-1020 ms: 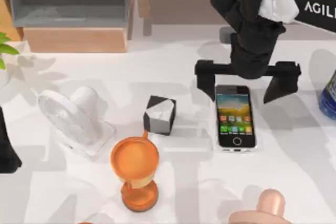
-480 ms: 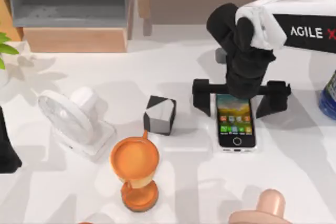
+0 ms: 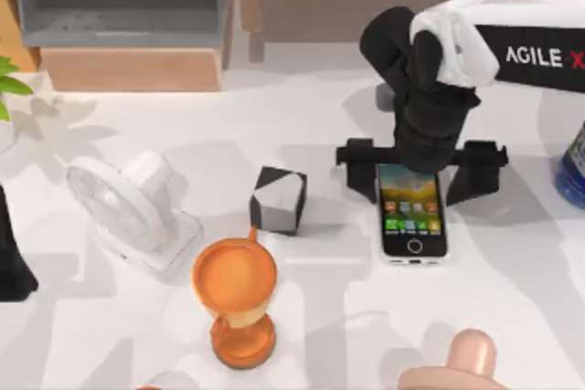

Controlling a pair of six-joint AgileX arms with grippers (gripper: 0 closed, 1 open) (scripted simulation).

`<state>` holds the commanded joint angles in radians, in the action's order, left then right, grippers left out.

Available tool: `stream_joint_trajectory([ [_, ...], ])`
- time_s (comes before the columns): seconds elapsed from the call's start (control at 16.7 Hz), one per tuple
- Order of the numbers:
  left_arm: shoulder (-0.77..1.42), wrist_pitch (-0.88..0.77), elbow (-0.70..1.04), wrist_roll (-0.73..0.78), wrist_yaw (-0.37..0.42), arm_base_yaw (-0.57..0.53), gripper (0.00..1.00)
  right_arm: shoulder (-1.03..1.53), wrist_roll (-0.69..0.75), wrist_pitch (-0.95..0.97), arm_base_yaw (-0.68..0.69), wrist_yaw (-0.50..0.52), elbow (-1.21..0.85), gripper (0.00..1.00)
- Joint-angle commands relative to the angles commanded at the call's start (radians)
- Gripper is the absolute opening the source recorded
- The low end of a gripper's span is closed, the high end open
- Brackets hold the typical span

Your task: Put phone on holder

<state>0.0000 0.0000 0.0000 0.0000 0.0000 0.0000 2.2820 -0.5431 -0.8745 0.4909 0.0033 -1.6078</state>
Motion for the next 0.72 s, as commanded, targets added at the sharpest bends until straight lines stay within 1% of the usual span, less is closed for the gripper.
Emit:
stream_joint_trajectory([
  [0.48, 0.0, 0.0, 0.0, 0.0, 0.0, 0.0, 1.0, 0.0, 0.0, 0.0, 0.0, 0.0, 0.0, 0.02],
  [0.54, 0.0, 0.0, 0.0, 0.0, 0.0, 0.0, 1.0, 0.0, 0.0, 0.0, 0.0, 0.0, 0.0, 0.0],
  [0.72, 0.0, 0.0, 0.0, 0.0, 0.0, 0.0, 1.0, 0.0, 0.0, 0.0, 0.0, 0.0, 0.0, 0.0],
])
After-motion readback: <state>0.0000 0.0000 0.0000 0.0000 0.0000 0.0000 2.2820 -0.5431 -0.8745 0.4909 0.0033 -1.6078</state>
